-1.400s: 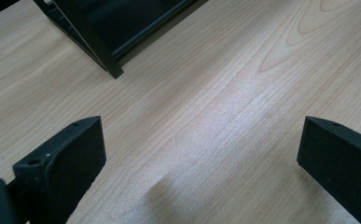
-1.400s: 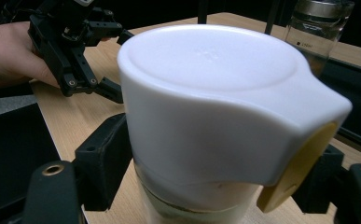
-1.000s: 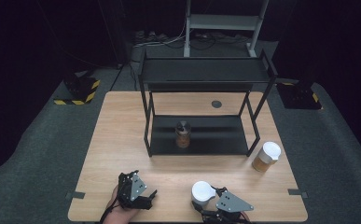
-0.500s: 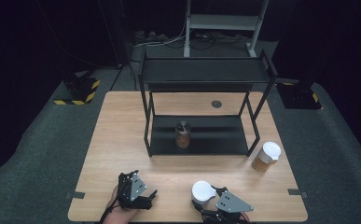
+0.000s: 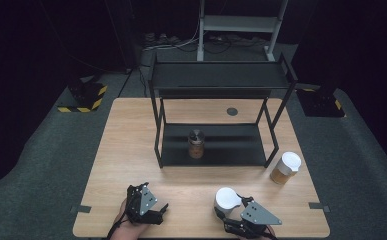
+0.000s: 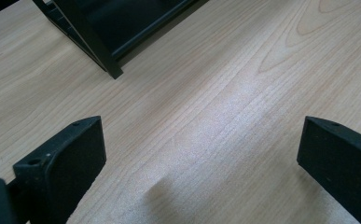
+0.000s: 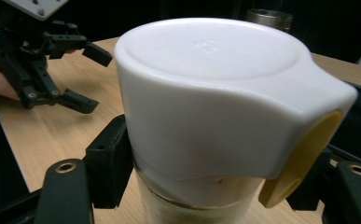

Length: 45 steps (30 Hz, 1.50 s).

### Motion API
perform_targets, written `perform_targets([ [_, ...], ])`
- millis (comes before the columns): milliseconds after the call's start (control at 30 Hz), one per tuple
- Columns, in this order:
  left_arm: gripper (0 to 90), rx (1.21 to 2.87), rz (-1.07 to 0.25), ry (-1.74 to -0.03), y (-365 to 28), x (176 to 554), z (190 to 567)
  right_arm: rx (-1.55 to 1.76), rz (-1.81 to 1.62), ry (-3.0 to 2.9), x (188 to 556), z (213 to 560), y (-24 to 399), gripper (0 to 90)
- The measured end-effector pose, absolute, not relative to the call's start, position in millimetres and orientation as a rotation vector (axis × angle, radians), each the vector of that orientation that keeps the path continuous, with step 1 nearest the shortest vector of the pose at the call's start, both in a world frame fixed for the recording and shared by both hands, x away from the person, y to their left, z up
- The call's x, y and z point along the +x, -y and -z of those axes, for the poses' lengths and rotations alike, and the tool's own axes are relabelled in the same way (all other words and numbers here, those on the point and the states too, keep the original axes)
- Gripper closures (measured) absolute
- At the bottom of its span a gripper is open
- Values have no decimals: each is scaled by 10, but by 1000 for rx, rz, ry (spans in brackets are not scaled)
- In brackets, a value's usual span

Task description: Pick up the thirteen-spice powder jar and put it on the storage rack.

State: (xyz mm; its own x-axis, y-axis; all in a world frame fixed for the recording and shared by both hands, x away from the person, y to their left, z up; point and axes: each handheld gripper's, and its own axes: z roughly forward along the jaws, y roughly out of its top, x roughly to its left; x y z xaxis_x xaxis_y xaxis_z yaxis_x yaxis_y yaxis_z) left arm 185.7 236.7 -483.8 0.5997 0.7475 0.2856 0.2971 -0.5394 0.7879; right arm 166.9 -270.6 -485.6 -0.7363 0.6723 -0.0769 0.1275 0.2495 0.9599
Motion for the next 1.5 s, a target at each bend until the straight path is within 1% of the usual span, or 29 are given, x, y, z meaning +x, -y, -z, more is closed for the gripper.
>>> perform_targets([
  [1500,15,2105,-802,-827,-2378,1859,4842,920,-1421,-1845,1685,4871,3103,304],
])
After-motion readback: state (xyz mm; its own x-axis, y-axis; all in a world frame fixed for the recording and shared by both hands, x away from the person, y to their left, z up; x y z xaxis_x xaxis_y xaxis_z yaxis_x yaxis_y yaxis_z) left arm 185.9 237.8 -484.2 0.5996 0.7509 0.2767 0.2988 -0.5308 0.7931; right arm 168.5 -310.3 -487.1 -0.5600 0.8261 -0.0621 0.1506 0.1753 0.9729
